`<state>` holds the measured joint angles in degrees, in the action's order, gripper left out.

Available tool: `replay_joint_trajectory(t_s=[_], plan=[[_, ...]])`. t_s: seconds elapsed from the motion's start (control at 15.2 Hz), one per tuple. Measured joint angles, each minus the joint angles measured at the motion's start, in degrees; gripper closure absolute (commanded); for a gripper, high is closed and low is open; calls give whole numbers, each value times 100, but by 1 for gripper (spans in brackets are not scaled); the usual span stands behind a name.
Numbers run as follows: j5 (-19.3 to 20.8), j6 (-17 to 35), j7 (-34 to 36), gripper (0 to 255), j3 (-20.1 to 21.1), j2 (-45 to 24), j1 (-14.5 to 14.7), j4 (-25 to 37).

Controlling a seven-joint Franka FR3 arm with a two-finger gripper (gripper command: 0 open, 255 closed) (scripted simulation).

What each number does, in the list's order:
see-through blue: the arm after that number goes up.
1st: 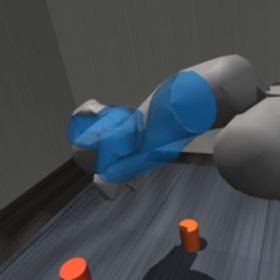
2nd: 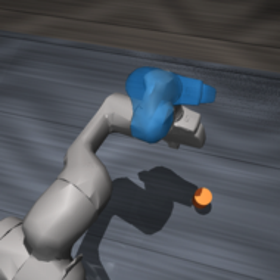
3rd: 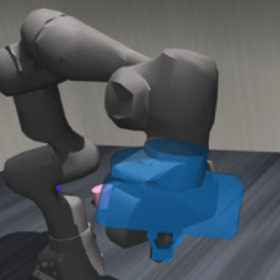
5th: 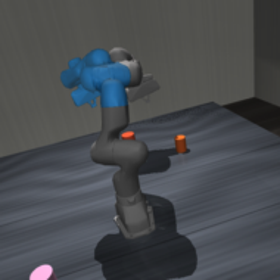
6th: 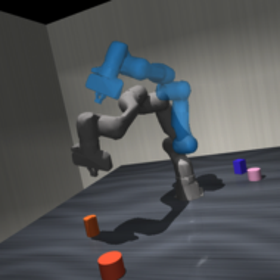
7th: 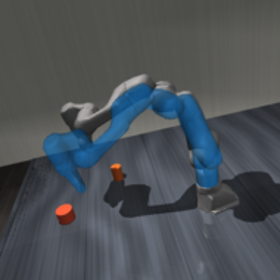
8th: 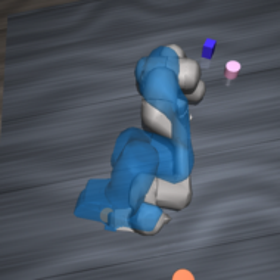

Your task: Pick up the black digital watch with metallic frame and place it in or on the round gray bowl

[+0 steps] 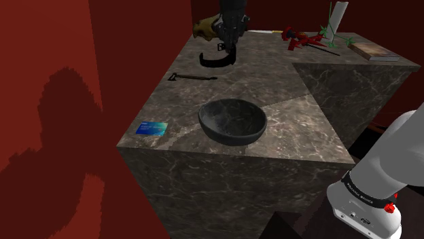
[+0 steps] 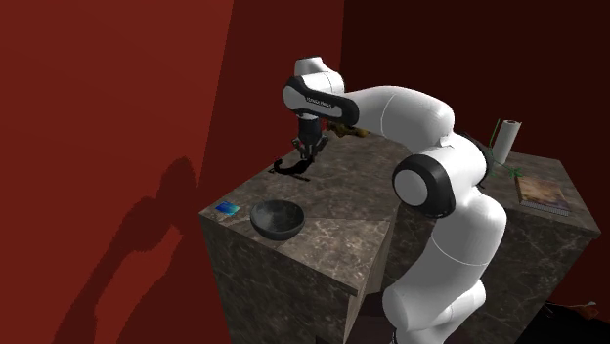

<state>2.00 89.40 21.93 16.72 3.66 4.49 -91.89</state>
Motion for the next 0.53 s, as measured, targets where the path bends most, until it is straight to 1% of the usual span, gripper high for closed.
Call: replay_joint_trajectory(t_s=[0.53], plan=[[-402, 99, 629, 255, 347, 1155, 345, -1210]])
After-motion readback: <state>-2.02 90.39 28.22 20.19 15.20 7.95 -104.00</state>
